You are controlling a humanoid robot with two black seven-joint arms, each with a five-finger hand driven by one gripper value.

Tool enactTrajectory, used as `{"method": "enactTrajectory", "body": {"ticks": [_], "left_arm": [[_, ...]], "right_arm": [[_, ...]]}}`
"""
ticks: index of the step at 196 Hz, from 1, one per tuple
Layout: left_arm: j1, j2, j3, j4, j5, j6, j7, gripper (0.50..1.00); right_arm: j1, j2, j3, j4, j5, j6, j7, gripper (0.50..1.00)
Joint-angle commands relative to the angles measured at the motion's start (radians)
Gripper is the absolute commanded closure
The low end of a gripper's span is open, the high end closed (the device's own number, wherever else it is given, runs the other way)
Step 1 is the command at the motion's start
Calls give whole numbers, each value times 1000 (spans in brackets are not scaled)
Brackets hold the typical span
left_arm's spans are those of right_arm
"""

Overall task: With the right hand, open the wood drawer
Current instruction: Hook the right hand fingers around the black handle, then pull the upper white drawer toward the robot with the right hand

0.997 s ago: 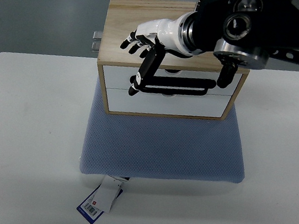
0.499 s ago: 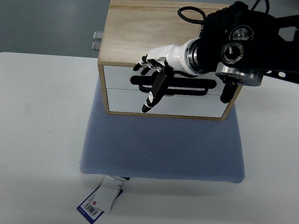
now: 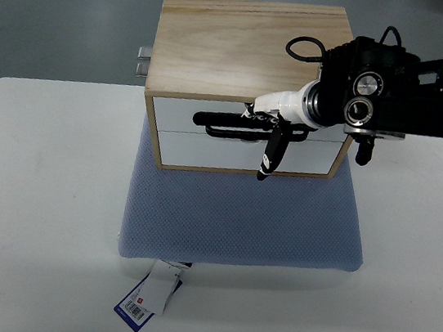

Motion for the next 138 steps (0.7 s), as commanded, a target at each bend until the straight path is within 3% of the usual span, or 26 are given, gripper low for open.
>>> {"method": "enactTrajectory", "body": {"ticks": [1, 24, 27, 49, 50, 72, 138], "left_arm": [[0, 0, 0, 3, 0, 0, 0, 500], [0, 0, 0, 3, 0, 0, 0, 500], [0, 0, 0, 4, 0, 0, 0, 500], [0, 0, 2, 4, 0, 0, 0, 500], [0, 0, 0, 4, 0, 0, 0, 500], [0, 0, 0, 6, -1, 1, -1, 500], [0, 0, 0, 6, -1, 1, 0, 500]], "right_arm": [[-2, -25, 3, -1, -1, 52, 0, 562], [1, -36, 16, 5, 9, 87, 0, 562], [5, -46, 23, 15, 15, 133, 0, 562], [7, -55, 40, 32, 29, 178, 0, 562], [7, -69, 57, 48, 48, 211, 0, 562], [12, -85, 63, 78, 90, 279, 0, 562], [42, -83, 86, 131, 167, 336, 0, 562]]}}
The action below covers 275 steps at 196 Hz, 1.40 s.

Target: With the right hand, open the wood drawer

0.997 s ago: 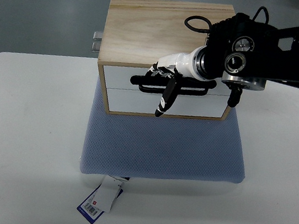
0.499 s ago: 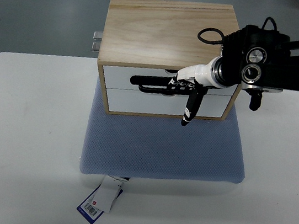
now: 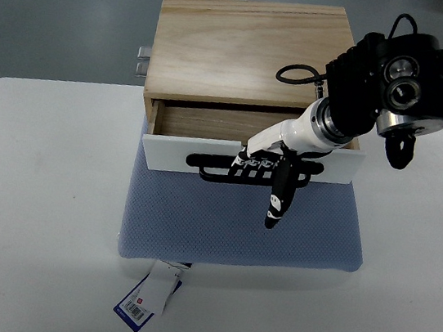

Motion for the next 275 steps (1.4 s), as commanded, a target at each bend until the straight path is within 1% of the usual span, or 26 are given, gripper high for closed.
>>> {"method": "enactTrajectory", "body": {"ticks": [1, 62, 63, 101, 126, 136, 137, 145, 160, 161, 168, 178, 179, 184, 197, 208, 210, 217, 226, 227, 231, 235, 246, 248, 257, 275], "left_arm": [[0, 0, -1, 0, 0, -1, 0, 500], [0, 0, -2, 1, -1, -1, -1, 500], [0, 0, -4, 1, -1, 1, 0, 500], [0, 0, -4, 1, -1, 1, 0, 500], [0, 0, -2, 1, -1, 1, 0, 500], [0, 0, -2, 1, -1, 1, 0, 500], [0, 0, -2, 1, -1, 1, -1, 500], [0, 0, -2, 1, -1, 1, 0, 500], [0, 0, -2, 1, -1, 1, -1, 500], [0, 0, -2, 0, -1, 1, -1, 500], [0, 0, -1, 0, 0, 1, 0, 500], [0, 0, -1, 0, 0, 1, 0, 500], [0, 0, -1, 0, 0, 1, 0, 500], [0, 0, -1, -2, 0, 1, 0, 500], [0, 0, -1, -5, 0, 1, 0, 500], [0, 0, -1, -5, 0, 1, 0, 500], [0, 0, -1, -5, 0, 1, 0, 500], [0, 0, -1, -5, 0, 2, 0, 500], [0, 0, -1, -5, 0, 2, 0, 500], [0, 0, -1, -5, 0, 4, 0, 500], [0, 0, -1, -5, 0, 5, 0, 500], [0, 0, -1, -5, 0, 5, 0, 500], [0, 0, -1, -3, 0, 5, 0, 500], [0, 0, -1, -3, 0, 5, 0, 500], [0, 0, -1, -3, 0, 5, 0, 500], [0, 0, -1, -3, 0, 10, 0, 500]], "right_arm": [[13, -3, 2, 20, 21, 23, 0, 562], [49, -27, 26, 95, 113, 72, 0, 562], [65, -33, 28, 103, 131, 89, 0, 562], [106, -43, 89, 101, 139, 100, 0, 560], [141, -95, 167, 81, 139, 95, 0, 560], [141, -95, 167, 81, 139, 95, 0, 560], [143, -127, 208, 52, 138, 89, 0, 560], [134, -161, 249, 17, 136, 85, 0, 560], [131, -176, 267, -6, 136, 80, 0, 560], [111, -215, 317, -76, 136, 66, 0, 558], [79, -243, 356, -144, 133, 59, 0, 558], [79, -243, 356, -144, 133, 58, 0, 558], [15, -266, 418, -240, 131, 42, 0, 558], [-18, -271, 451, -282, 131, 32, 0, 558], [-121, -271, 565, -399, 139, 3, 91, 556], [-248, -265, 707, -515, 139, -11, 193, 556], [-248, -265, 707, -516, 139, -11, 194, 556], [-342, -254, 816, -583, 141, -18, 266, 556], [-342, -254, 816, -583, 141, -18, 266, 556], [-456, -228, 953, -647, 141, -32, 354, 556], [-509, -210, 1009, -667, 141, -41, 393, 556], [-532, -201, 1037, -677, 141, -46, 407, 556], [-670, -144, 1190, -716, 141, -73, 496, 556], [-670, -144, 1190, -716, 141, -73, 496, 556], [-765, -95, 1316, -750, 142, -86, 559, 556], [-909, 31, 1493, -812, 145, -83, 617, 556]]}}
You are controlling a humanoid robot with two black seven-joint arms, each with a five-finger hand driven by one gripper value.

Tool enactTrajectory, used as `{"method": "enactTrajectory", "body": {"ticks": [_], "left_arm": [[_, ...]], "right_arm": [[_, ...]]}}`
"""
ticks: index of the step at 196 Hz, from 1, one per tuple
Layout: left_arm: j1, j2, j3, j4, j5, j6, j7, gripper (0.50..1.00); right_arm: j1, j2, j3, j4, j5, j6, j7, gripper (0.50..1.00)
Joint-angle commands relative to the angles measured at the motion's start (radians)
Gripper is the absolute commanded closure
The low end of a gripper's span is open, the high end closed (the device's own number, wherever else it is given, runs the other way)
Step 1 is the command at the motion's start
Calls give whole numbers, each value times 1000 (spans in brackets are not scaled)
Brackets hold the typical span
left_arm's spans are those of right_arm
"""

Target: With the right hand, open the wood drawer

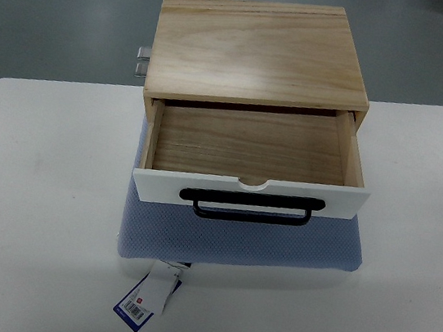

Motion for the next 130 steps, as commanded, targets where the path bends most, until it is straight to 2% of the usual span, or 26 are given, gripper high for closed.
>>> {"method": "enactTrajectory", "body": {"ticks": [1, 15, 25, 26, 34, 56, 84, 130], "left_arm": [[0, 0, 0, 1, 0, 4, 0, 500], [0, 0, 0, 1, 0, 4, 0, 500], [0, 0, 0, 1, 0, 4, 0, 500], [0, 0, 0, 1, 0, 5, 0, 500], [0, 0, 1, 2, 0, 7, 0, 500], [0, 0, 0, 2, 0, 8, 0, 500], [0, 0, 0, 1, 0, 8, 0, 500], [1, 0, 1, -2, 0, 8, 0, 500]], "right_arm": [[-158, 124, 194, -65, 3, -3, 73, 556], [-219, 223, 300, -100, 3, 1, 81, 556], [-220, 223, 300, -100, 3, 1, 81, 556], [-261, 282, 368, -121, 3, 4, 86, 556], [-284, 315, 406, -137, 3, 6, 90, 556], [-341, 404, 494, -183, 3, 64, 98, 556], [-364, 447, 547, -234, 3, 138, 100, 556], [-373, 450, 542, -250, -5, 145, 98, 556]]}}
